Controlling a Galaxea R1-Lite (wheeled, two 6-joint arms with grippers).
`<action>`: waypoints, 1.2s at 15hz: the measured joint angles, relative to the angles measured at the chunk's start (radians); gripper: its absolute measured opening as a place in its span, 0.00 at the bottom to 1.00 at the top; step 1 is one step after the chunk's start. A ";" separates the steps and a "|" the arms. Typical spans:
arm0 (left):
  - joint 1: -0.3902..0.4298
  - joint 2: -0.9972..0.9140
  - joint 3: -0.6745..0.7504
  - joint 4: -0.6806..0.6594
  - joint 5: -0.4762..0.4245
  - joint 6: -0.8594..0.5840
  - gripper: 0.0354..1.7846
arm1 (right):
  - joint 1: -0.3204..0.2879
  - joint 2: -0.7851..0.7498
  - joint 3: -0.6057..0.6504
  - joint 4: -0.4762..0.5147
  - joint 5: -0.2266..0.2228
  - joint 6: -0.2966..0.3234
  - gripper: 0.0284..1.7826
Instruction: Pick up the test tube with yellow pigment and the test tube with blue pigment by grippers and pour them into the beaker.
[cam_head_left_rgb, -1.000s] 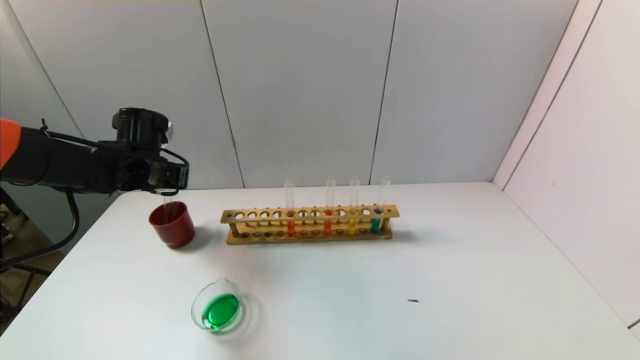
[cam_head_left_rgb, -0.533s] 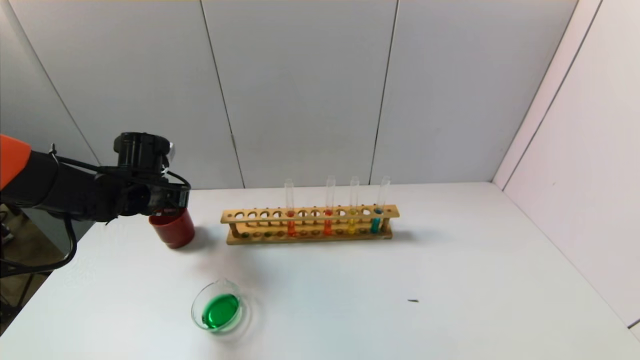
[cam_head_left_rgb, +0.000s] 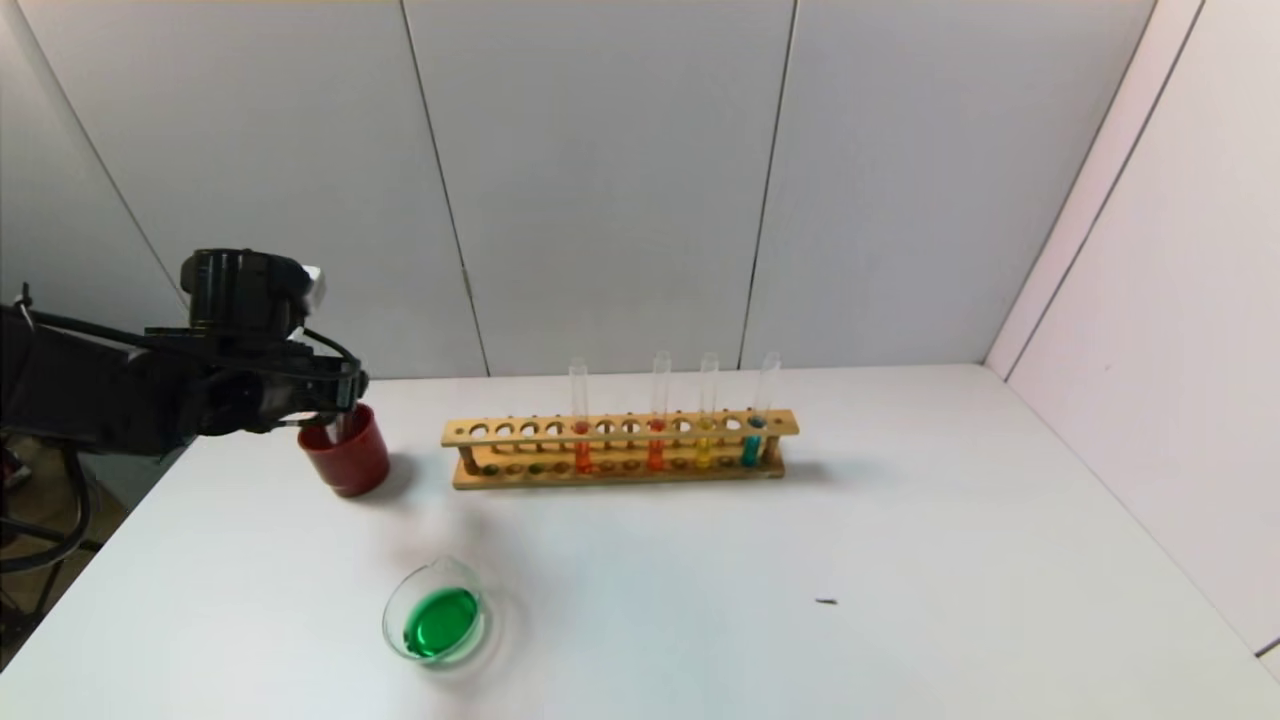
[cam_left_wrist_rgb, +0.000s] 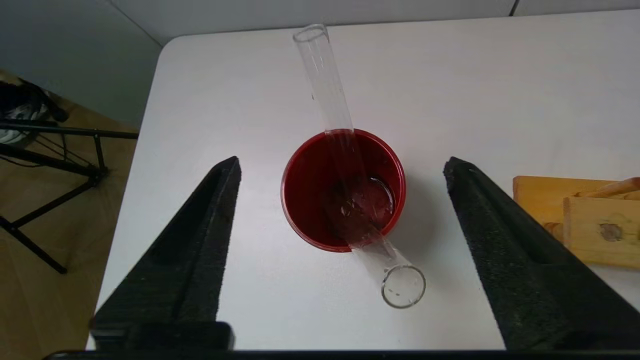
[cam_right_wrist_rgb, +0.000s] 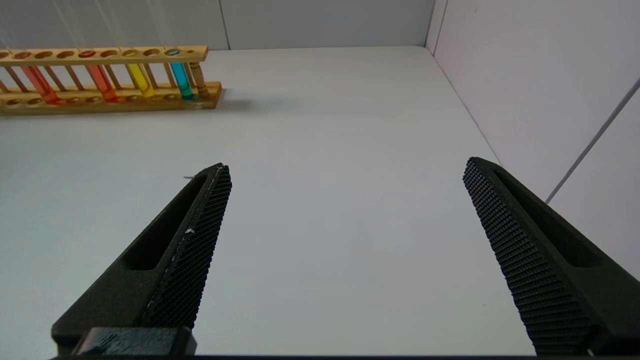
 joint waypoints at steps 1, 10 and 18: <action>0.000 -0.026 0.000 0.002 0.000 0.013 0.88 | 0.000 0.000 0.000 0.000 0.000 0.000 0.95; 0.006 -0.525 0.113 0.205 0.026 0.049 0.98 | 0.000 0.000 0.000 0.000 0.000 0.000 0.95; 0.008 -1.183 0.378 0.543 0.157 0.037 0.98 | 0.000 0.000 0.000 0.000 0.000 0.000 0.95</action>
